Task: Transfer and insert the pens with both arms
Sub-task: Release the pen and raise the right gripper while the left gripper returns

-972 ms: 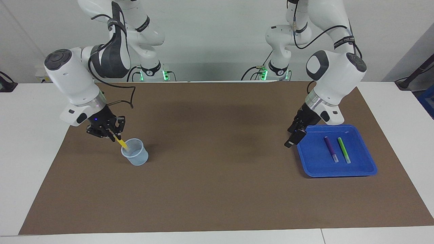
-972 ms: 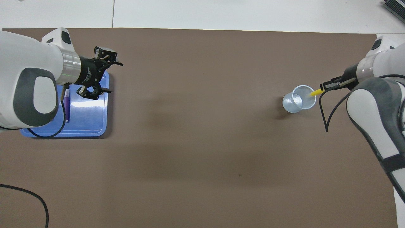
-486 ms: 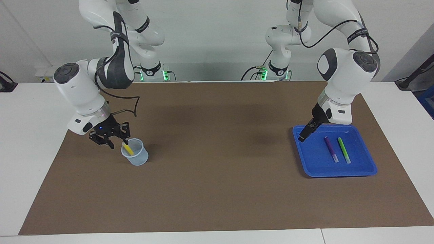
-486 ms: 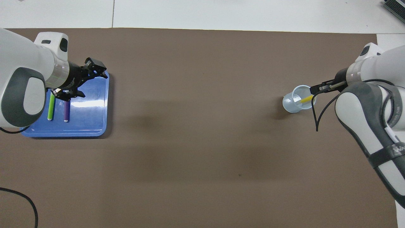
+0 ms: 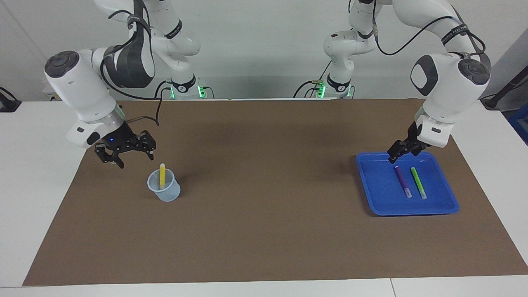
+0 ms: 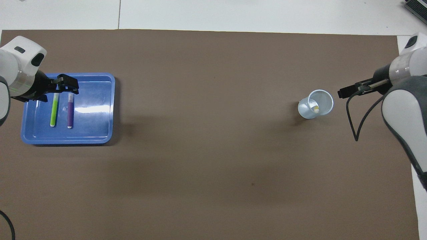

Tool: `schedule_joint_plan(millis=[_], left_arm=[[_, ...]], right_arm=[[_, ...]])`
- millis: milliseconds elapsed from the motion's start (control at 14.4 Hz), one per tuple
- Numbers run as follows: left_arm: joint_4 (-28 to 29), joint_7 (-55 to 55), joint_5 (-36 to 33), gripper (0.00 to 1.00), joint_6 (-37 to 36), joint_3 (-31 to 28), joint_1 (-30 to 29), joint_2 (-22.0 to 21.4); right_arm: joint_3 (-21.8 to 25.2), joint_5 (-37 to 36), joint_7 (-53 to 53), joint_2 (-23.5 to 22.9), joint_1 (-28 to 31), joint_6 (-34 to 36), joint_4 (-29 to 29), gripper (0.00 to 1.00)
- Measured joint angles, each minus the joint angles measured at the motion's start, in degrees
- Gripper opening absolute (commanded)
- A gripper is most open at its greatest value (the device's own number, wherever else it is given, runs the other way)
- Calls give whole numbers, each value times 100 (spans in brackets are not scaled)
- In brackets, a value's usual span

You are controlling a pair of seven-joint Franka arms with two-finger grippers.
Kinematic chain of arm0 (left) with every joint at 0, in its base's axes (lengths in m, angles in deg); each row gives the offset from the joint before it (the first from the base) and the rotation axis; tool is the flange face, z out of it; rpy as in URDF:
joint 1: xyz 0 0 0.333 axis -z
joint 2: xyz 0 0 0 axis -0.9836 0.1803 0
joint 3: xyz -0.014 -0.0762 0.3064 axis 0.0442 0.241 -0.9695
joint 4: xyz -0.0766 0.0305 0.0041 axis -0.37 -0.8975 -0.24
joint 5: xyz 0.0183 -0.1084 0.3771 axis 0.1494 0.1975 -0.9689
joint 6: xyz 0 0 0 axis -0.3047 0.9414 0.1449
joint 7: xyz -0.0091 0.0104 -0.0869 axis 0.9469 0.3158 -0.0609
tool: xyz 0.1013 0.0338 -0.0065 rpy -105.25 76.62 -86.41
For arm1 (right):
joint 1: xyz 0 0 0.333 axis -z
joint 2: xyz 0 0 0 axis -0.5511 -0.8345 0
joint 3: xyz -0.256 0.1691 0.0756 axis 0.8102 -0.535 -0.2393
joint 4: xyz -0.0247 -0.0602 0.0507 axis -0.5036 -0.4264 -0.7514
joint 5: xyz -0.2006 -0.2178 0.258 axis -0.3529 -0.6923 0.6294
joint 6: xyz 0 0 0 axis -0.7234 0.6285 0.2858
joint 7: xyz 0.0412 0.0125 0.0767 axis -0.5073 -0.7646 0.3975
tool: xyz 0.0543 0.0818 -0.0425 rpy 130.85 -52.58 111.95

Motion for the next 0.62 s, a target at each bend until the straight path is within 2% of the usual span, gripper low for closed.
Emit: schedule_joint_plan(millis=[278, 625], left_arm=[[10, 173, -149, 100, 13, 15, 9, -2], [10, 190, -158, 100, 309, 8, 6, -4]], right_arm=[[28, -21, 0, 456, 5, 705, 59, 98], [-4, -28, -116, 560, -6, 847, 13, 98]])
